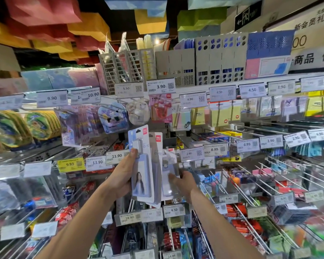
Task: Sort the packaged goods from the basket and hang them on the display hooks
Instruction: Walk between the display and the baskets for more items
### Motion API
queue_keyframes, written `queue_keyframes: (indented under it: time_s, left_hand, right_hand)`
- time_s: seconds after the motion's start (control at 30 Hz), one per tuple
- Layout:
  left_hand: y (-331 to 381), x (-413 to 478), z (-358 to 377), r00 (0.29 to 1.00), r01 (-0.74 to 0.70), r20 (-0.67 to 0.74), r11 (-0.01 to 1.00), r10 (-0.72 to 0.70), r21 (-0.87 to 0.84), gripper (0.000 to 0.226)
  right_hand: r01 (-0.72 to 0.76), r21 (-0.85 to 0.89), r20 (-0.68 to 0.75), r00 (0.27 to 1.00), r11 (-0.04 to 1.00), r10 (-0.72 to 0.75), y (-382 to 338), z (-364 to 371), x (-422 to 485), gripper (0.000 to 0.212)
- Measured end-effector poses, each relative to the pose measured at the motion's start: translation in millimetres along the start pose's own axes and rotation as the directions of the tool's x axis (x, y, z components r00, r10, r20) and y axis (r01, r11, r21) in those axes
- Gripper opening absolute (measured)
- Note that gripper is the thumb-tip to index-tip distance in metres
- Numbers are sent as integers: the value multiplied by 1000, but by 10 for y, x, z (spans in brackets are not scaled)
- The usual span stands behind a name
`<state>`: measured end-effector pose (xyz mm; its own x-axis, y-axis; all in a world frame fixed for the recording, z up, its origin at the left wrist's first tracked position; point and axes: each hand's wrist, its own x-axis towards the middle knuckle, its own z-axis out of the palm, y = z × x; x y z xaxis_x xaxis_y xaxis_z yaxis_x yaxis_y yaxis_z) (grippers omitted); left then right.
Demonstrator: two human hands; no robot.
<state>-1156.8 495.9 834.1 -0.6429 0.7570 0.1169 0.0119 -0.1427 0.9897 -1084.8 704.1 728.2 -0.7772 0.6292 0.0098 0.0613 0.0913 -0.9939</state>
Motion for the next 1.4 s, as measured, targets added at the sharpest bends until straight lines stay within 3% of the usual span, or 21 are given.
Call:
queue_keyframes:
  time_s: [0.1, 0.23, 0.3, 0.37, 0.43, 0.5, 0.63, 0.77, 0.93, 1.1, 1.23, 1.4]
  left_hand:
    - [16, -17, 15, 999, -15, -30, 1000, 14, -16, 66]
    - [40, -30, 56, 1000, -7, -5, 1000, 6, -23, 63]
    - [42, -41, 62, 1000, -4, -10, 999, 4, -44, 59]
    - [41, -48, 58, 1000, 2, -22, 999, -3, -53, 57]
    - [6, -36, 45, 1000, -21, -1, 999, 21, -46, 57]
    - [-4, -29, 55, 1000, -18, -2, 998, 18, -57, 62]
    - [12, -30, 82, 999, -43, 13, 997, 44, -67, 66]
    - [-18, -46, 92, 997, -33, 60, 994, 40, -107, 73]
    - [-29, 0, 72, 1000, 12, 19, 980, -8, -198, 63]
    - [-96, 58, -45, 999, 42, -6, 970, -45, -240, 64]
    - [-143, 111, -98, 998, 70, 22, 962, -66, -264, 63]
    - [-118, 109, -19, 996, 71, 65, 951, -54, -302, 64]
  right_hand:
    - [59, -123, -55, 996, 991, -66, 48, 49, 151, 30]
    - [83, -410, -206, 962, 908, -181, 136, 80, 106, 34]
    - [222, -348, -246, 916, 911, -318, -6, 104, -137, 30]
    - [376, -152, -258, 878, 914, -404, -216, 113, -428, 33]
    - [445, 84, -156, 889, 891, -430, -403, 126, -641, 35]
    - [458, 200, -10, 885, 866, -465, -561, 153, -781, 35]
    - [477, 208, 18, 871, 854, -491, -679, 137, -926, 40]
    - [569, 32, 64, 819, 821, -570, -630, 147, -946, 22]
    - [500, 53, -73, 865, 864, -496, -494, 81, -992, 28]
    - [267, 91, -142, 957, 960, -252, 52, -129, -992, 16]
    - [254, 31, -105, 963, 967, -250, 367, -204, -937, 18]
    - [277, 29, -84, 958, 960, -274, 151, -118, -860, 17]
